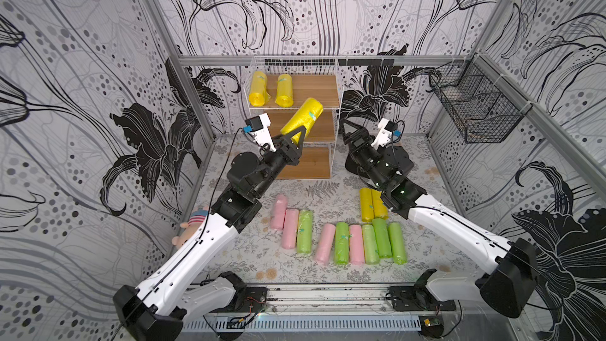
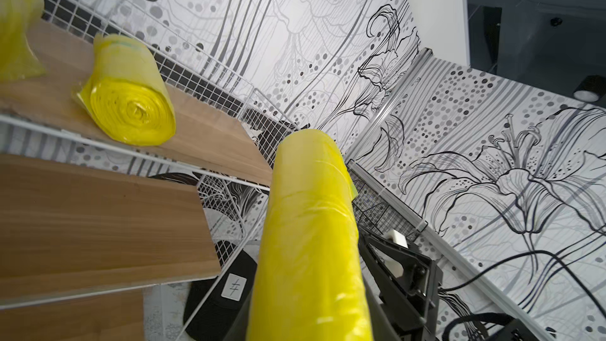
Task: Sort the rolls of trash bags by color and place them on the shelf
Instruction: Pick up the roll of trash bags from the center of the board.
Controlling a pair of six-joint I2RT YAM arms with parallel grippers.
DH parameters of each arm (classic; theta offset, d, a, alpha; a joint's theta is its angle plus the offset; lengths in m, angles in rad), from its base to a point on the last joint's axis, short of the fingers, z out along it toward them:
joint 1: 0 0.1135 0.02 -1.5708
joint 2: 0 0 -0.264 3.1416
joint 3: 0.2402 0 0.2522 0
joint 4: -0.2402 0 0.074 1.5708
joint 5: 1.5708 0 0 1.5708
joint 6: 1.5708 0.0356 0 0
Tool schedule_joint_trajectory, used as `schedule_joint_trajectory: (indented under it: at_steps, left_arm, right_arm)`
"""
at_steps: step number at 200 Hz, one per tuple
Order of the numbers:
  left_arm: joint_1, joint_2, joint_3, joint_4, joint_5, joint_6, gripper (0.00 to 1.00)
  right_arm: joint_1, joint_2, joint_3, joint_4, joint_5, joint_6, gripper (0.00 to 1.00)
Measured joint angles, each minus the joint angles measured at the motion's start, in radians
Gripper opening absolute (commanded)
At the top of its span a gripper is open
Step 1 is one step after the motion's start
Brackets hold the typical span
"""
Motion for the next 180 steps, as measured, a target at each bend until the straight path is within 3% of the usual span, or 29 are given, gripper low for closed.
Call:
schedule_joint_trajectory:
  at_steps: [79,153,180]
  left_arm:
    - [-0.119,0.273,0.510,-0.341,-0.280,0.394,0.00]
    - [-0.092,0.699,1.115,-0.605,-0.494,0.671,0.00]
    - [-0.044,0.800,1.234,-0.662,-0.523,0.714,0.00]
  right_arm:
    - [0.000,-0.061,0.000,-0.294,0.037,-0.264,1.00]
    - [0.000,-0.185,-0.079,-0.403,0.066,-0.352,1.00]
    - [0.000,-0.199,-0.079,-0.416,0.073,-0.372,1.00]
